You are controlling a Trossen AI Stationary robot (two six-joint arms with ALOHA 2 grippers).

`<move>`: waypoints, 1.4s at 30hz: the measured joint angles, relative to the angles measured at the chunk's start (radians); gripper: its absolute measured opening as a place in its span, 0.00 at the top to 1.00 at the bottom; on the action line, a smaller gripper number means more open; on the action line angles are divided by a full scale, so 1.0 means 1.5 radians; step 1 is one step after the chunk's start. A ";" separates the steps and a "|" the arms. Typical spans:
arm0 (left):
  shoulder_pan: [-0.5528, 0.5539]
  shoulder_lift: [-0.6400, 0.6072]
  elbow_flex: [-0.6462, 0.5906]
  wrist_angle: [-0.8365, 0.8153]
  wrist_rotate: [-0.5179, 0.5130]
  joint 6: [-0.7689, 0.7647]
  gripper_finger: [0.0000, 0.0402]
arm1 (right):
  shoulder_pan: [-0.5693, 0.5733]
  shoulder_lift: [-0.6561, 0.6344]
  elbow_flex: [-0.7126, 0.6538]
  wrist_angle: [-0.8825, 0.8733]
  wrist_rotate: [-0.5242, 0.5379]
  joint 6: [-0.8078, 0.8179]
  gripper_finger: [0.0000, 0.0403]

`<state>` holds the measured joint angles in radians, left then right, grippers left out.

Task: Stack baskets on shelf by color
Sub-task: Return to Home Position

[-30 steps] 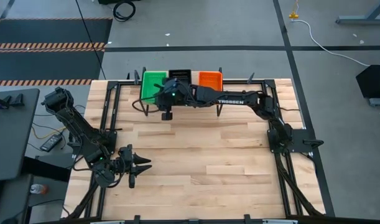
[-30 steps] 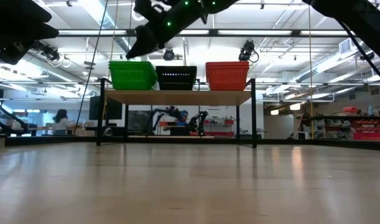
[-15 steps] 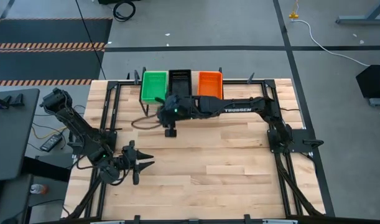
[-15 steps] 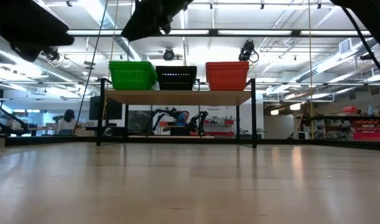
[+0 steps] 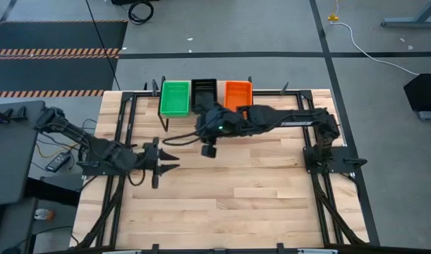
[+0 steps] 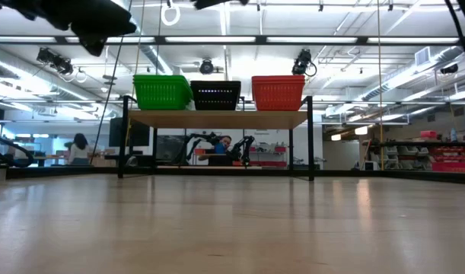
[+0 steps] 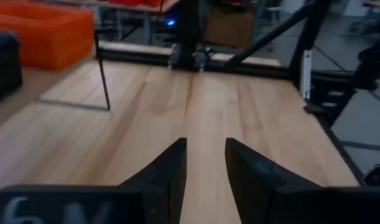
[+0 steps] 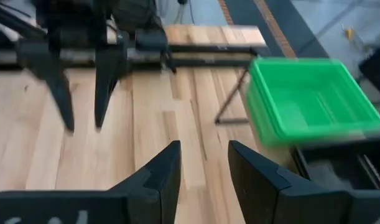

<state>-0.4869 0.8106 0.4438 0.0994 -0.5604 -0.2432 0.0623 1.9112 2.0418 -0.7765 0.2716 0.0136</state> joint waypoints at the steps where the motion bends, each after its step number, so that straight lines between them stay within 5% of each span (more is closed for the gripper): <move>1: 0.019 -0.012 0.000 0.000 0.027 0.014 0.71 | 0.004 -0.009 -0.001 -0.020 0.001 0.011 0.66; 5: 0.075 -0.051 0.000 -0.030 0.103 0.046 0.71 | 0.033 -0.046 -0.053 -0.049 0.016 0.040 0.68; 9: 0.101 -0.105 0.000 -0.141 0.109 0.045 0.71 | 0.058 -0.106 -0.156 -0.034 0.046 0.066 0.69; 18: 0.117 -0.310 0.000 -0.280 0.108 0.030 0.71 | 0.082 -0.314 -0.501 0.208 0.048 0.132 0.69; 25: 0.117 -0.437 -0.111 -0.231 0.111 0.033 0.71 | 0.082 -0.461 -0.739 0.457 0.010 0.138 0.69; 31: 0.117 -0.539 -0.184 -0.225 0.118 0.040 0.71 | 0.081 -0.546 -0.868 0.551 0.010 0.142 0.69; 42: 0.118 -0.537 -0.289 -0.025 0.173 0.067 0.71 | 0.082 -0.638 -1.136 0.908 -0.057 0.154 0.69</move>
<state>-0.3100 0.0051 0.0109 0.0625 -0.3005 -0.1429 0.1848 0.9538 0.3371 0.5848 0.1858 0.2445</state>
